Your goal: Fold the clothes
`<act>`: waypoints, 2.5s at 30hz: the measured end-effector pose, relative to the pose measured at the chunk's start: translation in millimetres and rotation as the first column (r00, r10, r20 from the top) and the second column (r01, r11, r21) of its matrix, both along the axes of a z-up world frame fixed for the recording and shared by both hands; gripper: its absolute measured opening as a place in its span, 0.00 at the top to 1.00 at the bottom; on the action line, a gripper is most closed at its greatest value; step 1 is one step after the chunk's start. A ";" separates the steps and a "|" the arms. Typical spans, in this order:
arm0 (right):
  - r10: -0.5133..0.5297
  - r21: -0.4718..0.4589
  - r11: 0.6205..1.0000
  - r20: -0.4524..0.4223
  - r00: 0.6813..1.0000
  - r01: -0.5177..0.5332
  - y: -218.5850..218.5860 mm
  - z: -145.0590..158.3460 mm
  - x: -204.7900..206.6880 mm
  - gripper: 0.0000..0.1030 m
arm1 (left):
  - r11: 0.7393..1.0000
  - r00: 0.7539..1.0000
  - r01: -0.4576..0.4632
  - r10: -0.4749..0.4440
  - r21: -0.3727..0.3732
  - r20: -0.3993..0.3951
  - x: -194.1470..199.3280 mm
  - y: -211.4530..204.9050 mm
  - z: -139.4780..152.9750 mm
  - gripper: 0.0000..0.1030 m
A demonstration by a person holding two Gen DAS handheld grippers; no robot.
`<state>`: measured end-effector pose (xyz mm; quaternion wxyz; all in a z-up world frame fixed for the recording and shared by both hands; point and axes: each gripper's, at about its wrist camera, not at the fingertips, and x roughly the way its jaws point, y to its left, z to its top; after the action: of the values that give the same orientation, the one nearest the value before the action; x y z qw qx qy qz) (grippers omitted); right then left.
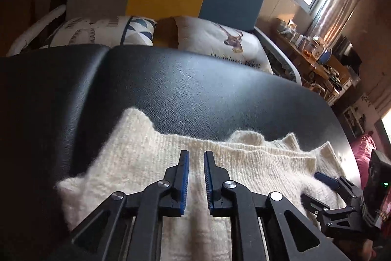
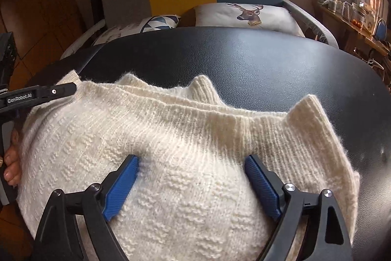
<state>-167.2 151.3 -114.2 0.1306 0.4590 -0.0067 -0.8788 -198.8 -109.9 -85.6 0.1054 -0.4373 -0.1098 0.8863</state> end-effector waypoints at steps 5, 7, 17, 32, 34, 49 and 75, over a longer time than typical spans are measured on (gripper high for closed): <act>0.037 -0.142 0.989 0.003 0.999 -0.036 20.7 23.3 18.0 0.13 | 1.000 0.998 -0.025 0.024 0.010 0.052 11.7 -15.9 -2.5 0.65; 0.070 -0.263 0.962 -0.008 0.998 -0.069 49.2 39.4 42.2 0.13 | 0.998 0.999 0.032 -0.034 0.055 0.032 24.1 -6.1 10.6 0.64; 0.072 -0.591 0.806 0.141 0.987 0.026 202.5 23.4 154.1 0.12 | 0.903 0.905 0.425 -0.426 0.070 0.006 80.6 132.2 28.8 0.57; 0.304 -0.794 0.600 0.108 0.946 -0.102 202.1 -10.1 113.2 0.12 | 0.778 0.779 0.627 -0.624 -0.045 0.068 88.4 249.2 22.4 0.57; 0.392 -0.797 0.587 0.126 0.911 -0.142 191.1 -8.2 110.9 0.12 | 0.765 0.767 0.641 -0.638 -0.055 0.070 88.6 254.5 21.8 0.57; 0.671 -0.637 0.681 0.346 0.656 -0.361 128.4 -13.0 135.2 0.30 | 0.715 0.718 0.695 -0.682 -0.077 0.139 75.0 288.0 1.9 0.54; -0.055 0.107 0.993 0.039 0.998 0.050 135.1 19.7 61.6 0.95 | 0.920 0.916 0.392 -0.391 0.002 0.091 49.7 192.2 -22.9 0.45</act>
<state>-105.6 286.4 -94.5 0.0826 0.4834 0.0252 -0.8711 -149.1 82.3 -108.5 0.2718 -0.4907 -0.0174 0.8276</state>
